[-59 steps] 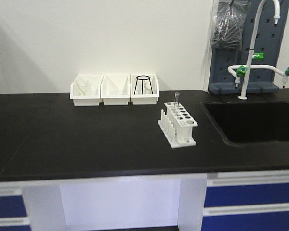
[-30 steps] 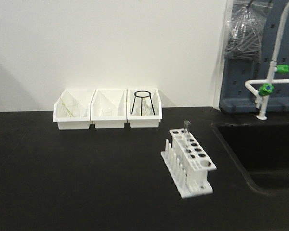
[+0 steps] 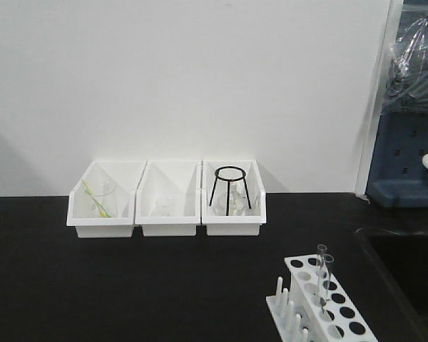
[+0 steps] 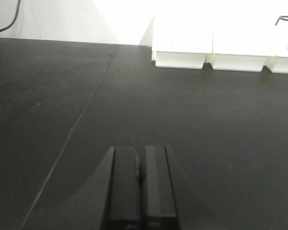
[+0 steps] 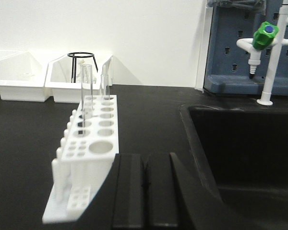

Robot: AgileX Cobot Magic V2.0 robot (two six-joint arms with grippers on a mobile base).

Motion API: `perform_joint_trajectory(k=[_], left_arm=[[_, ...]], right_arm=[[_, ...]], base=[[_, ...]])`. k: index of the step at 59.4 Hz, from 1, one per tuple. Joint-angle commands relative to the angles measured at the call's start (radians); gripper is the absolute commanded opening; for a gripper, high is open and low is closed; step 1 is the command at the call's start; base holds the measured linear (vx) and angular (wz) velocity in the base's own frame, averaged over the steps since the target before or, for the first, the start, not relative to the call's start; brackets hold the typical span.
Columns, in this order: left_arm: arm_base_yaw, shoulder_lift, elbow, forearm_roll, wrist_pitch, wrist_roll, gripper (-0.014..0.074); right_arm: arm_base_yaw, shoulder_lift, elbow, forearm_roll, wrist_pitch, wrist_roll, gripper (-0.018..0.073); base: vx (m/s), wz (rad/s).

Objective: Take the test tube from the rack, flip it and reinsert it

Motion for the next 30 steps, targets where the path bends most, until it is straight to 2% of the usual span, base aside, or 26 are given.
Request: perform_joint_trajectory(k=[1, 13, 30], left_arm=[[-0.007, -0.011, 0.002, -0.005, -0.079, 0.0, -0.0006], [-0.007, -0.011, 0.002, -0.005, -0.079, 0.0, -0.0006], [-0.007, -0.011, 0.002, -0.005, -0.079, 0.0, -0.0006]], right_arm=[[-0.004, -0.011, 0.002, -0.005, -0.082, -0.003, -0.0008], [-0.004, -0.011, 0.002, -0.005, -0.082, -0.003, -0.0008], [-0.004, -0.011, 0.002, -0.005, -0.082, -0.003, -0.0008]], base=[[0.34, -0.01], [0.23, -0.01], [0.09, -0.01]])
